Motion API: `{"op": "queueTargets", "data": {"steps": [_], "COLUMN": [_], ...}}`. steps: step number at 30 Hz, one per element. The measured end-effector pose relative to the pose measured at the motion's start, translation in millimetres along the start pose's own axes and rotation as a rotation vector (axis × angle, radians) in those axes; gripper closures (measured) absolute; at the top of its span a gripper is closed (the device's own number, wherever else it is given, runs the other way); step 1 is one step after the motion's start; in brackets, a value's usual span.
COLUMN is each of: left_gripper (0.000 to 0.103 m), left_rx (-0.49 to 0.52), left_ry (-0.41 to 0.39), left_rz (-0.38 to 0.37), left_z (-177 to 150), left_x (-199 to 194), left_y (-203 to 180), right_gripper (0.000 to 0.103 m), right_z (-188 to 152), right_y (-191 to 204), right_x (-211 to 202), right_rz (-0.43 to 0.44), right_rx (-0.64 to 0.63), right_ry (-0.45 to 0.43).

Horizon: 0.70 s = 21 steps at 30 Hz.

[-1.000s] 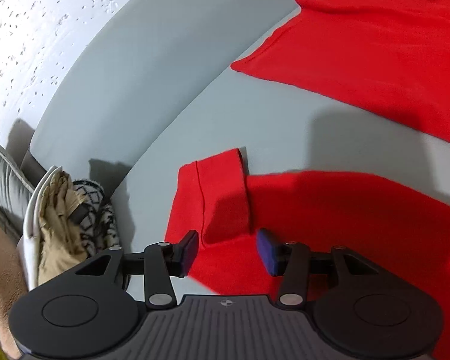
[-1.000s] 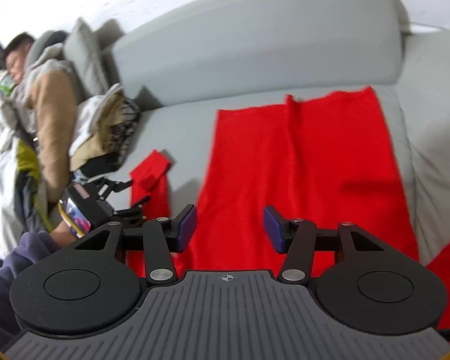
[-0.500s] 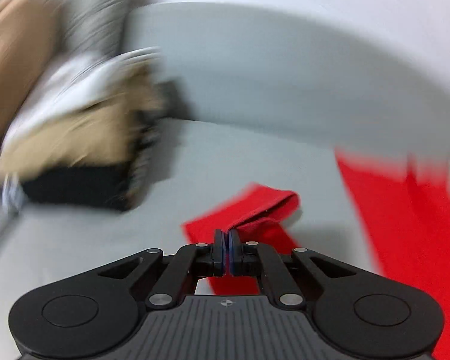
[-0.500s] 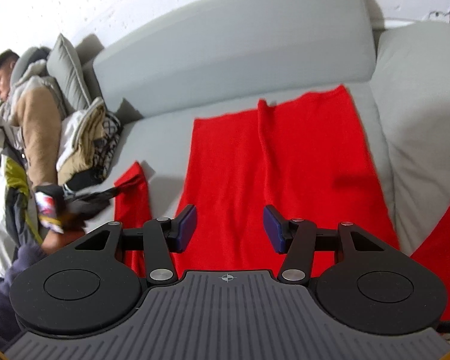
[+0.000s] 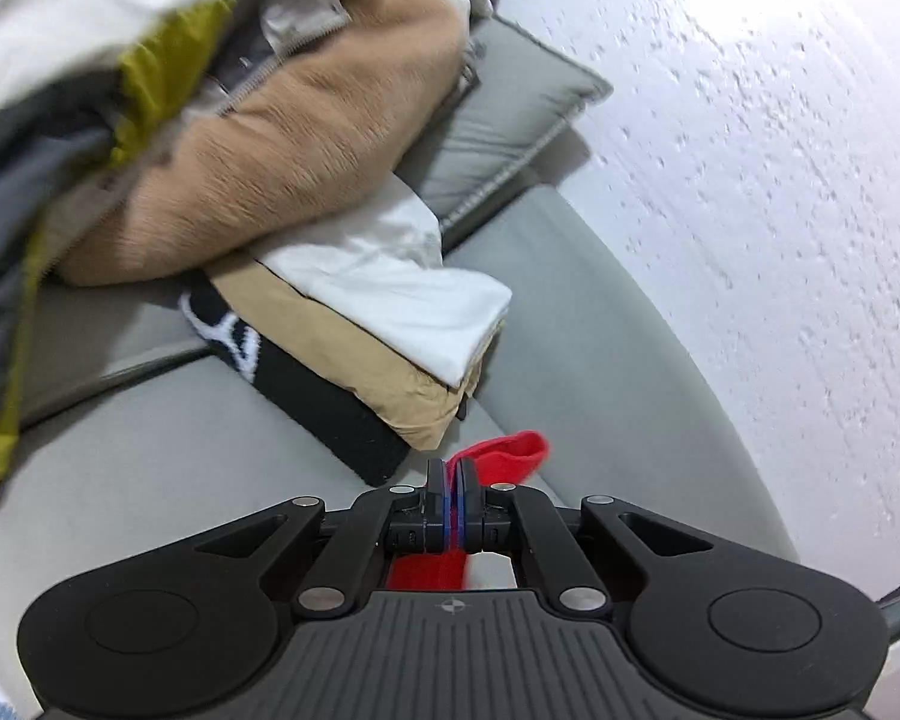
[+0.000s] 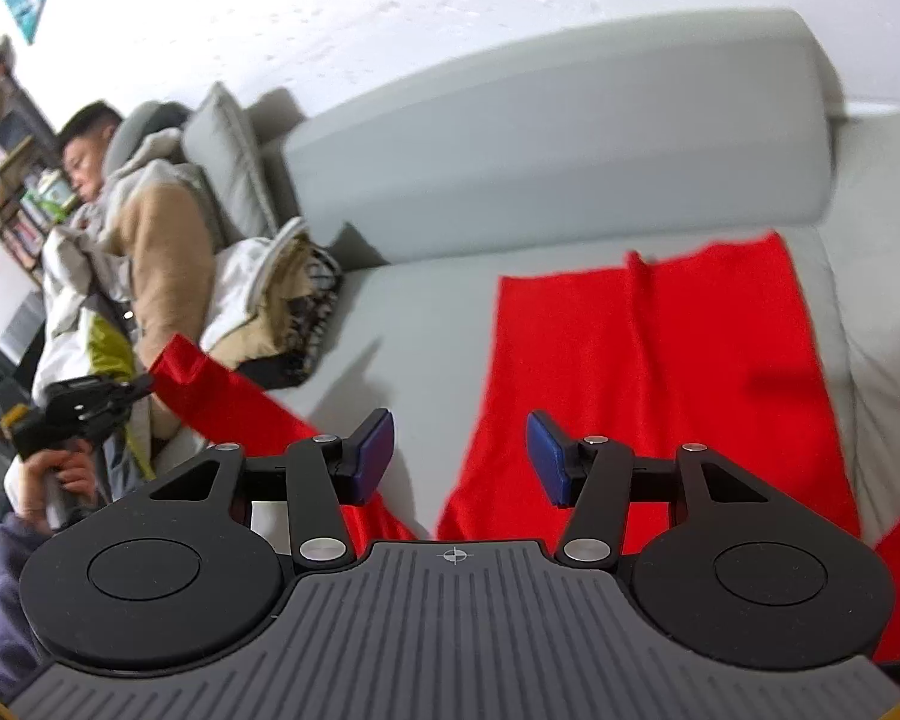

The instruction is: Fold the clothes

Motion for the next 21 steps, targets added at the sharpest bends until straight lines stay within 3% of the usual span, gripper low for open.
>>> {"op": "queueTargets", "data": {"steps": [2, 6, 10, 13, 14, 16, 18, 21], "left_gripper": [0.101, 0.101, 0.101, 0.100, 0.096, 0.077, 0.068, 0.064], "left_rx": [0.015, 0.002, -0.067, -0.101, -0.110, -0.125, -0.140, -0.132], "left_ry": [-0.031, -0.068, -0.041, -0.016, -0.005, 0.023, 0.010, 0.000], "left_rz": [0.020, 0.114, 0.223, 0.280, 0.302, 0.343, 0.339, 0.355], "left_z": [6, 26, 35, 24, 18, 4, -8, -14], "left_x": [-8, 26, 76, 104, 112, 118, 108, 80], "left_y": [3, 47, 97, 116, 121, 129, 134, 142], "right_gripper": [0.047, 0.047, 0.047, 0.047, 0.047, 0.047, 0.047, 0.037], "right_z": [2, -6, -15, -18, -18, -19, -19, -19], "right_y": [10, 17, 17, 16, 17, 19, 21, 23], "right_x": [3, 18, 29, 36, 37, 37, 32, 19], "right_rz": [0.008, 0.017, 0.015, 0.004, 0.005, 0.007, 0.008, 0.004], "right_rx": [-0.019, -0.022, -0.021, -0.013, -0.013, -0.016, -0.031, -0.069], "right_ry": [-0.003, 0.032, 0.067, 0.087, 0.090, 0.094, 0.089, 0.065]}}
Point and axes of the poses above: each gripper's, at about its wrist camera, not at the fingertips, and x roughly the way its jaws point, y to its left, z to its top, the point moved 6 cm from there along x, roughly the way its jaws point
